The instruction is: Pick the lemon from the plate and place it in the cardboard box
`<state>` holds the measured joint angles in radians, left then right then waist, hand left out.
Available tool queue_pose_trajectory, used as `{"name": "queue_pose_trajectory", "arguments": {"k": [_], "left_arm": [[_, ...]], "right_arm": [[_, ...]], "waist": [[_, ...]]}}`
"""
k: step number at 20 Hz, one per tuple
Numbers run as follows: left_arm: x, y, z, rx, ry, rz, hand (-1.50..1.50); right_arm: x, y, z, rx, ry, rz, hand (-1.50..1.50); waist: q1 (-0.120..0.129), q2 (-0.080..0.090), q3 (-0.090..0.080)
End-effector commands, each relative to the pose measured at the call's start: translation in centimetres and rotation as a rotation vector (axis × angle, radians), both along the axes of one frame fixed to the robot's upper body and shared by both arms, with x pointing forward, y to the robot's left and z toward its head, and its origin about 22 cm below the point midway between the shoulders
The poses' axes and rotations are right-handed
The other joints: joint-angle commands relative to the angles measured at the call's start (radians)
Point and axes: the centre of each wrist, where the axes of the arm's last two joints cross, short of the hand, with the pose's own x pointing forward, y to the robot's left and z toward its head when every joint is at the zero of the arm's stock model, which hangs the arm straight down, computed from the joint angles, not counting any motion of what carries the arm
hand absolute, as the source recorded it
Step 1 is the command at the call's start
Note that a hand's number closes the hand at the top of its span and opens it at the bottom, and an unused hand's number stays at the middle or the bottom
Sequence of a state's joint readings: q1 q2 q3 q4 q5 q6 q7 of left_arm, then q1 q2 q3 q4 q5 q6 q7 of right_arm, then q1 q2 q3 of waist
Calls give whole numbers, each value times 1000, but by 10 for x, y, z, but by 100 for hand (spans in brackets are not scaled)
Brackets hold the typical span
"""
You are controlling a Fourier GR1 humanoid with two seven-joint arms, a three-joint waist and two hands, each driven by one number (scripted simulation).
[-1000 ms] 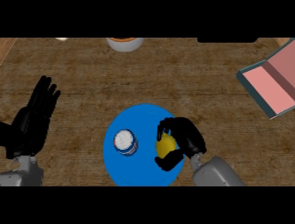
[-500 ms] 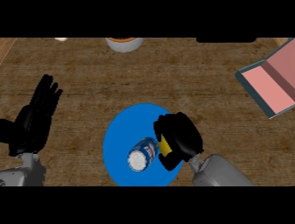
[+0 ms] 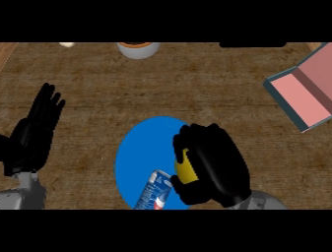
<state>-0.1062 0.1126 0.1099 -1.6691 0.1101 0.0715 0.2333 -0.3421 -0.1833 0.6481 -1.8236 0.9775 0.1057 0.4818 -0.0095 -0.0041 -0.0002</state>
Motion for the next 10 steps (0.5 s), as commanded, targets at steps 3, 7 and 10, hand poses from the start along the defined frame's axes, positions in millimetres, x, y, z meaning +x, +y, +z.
{"name": "queue_pose_trajectory", "arguments": {"k": [3, 7, 10], "left_arm": [[-2, 7, 2, -19, -3, 2, 0], [0, -4, 11, -6, -9, -6, 0], [-2, -18, 10, -10, 5, -11, 0]], "right_arm": [[-2, -36, 56, 180, -136, -209, 150], [12, -53, 69, 214, -179, -359, 150], [29, -90, 100, 245, -194, -416, 150]], "waist": [[-1, 0, 0], [6, 2, 1], [8, 3, 1]]}}
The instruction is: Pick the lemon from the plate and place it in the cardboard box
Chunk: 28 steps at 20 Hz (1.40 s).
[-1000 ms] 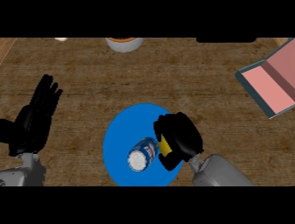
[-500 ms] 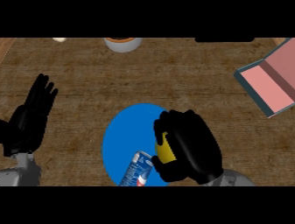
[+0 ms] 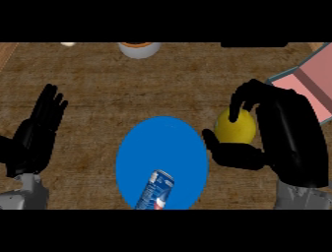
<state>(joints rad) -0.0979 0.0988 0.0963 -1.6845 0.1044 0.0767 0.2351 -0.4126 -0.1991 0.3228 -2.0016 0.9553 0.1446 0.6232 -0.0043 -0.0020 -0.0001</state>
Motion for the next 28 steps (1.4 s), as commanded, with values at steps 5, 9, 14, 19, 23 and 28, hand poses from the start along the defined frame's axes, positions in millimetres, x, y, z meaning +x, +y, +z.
{"name": "queue_pose_trajectory", "arguments": {"k": [5, 9, 14, 19, 23, 28], "left_arm": [[7, 11, -10, -5, -4, 6, 0], [-3, 0, 13, 6, -3, 3, 0], [6, 2, 6, 5, -5, -17, 0], [11, -11, 7, 12, -10, -15, 0], [7, -8, 13, 4, -5, -17, 0], [3, -2, 4, -6, -20, -37, 0]], "right_arm": [[51, -61, 13, 40, 38, -155, 150], [77, -91, 11, 40, 31, -196, 150], [105, -130, -9, -78, -29, -321, 150], [136, -150, -15, -152, 13, -321, 150], [145, -186, -47, -178, 46, -349, 150], [150, -210, -58, -440, 347, -406, 150]], "waist": [[7, 4, 0], [13, 3, 0], [19, 8, 1], [19, 7, 0], [22, 7, 1], [46, 17, -1]]}}
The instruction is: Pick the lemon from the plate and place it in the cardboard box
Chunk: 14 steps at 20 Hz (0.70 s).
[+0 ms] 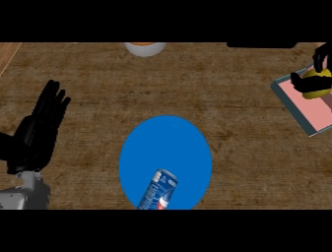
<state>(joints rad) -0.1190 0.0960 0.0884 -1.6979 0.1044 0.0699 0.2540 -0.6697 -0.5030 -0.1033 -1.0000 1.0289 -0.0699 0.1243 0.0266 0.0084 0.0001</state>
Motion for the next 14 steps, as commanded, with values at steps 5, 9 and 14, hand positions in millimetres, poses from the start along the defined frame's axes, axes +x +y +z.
{"name": "queue_pose_trajectory", "arguments": {"k": [5, 9, 14], "left_arm": [[6, -3, 5, -3, -12, -14, 0], [-3, -4, 3, 5, 2, -8, 0], [-6, -14, -3, 9, 5, -23, 0]], "right_arm": [[16, -41, -33, 7, 333, -77, -150], [12, -56, -37, 109, 142, -6, -150], [18, -48, -17, 231, -235, 83, -150]], "waist": [[15, 6, 2], [6, 1, 2], [10, 1, 5]]}}
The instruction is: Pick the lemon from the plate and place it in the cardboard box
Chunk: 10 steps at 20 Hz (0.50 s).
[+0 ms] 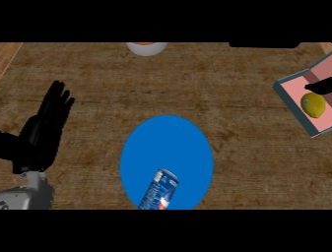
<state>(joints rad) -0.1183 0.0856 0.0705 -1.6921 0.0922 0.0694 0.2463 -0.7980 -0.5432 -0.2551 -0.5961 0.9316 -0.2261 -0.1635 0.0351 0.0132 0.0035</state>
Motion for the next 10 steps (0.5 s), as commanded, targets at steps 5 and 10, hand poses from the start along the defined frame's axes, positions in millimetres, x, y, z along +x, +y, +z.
{"name": "queue_pose_trajectory", "arguments": {"k": [5, 10], "left_arm": [[-9, -1, -6, -7, -8, 17, 0], [7, -5, -4, -8, 6, 34, 0]], "right_arm": [[5, -8, 14, 381, -288, 65, -150], [9, -15, 28, 742, -365, 92, -150]], "waist": [[-13, -8, -1], [-31, -9, -1]]}}
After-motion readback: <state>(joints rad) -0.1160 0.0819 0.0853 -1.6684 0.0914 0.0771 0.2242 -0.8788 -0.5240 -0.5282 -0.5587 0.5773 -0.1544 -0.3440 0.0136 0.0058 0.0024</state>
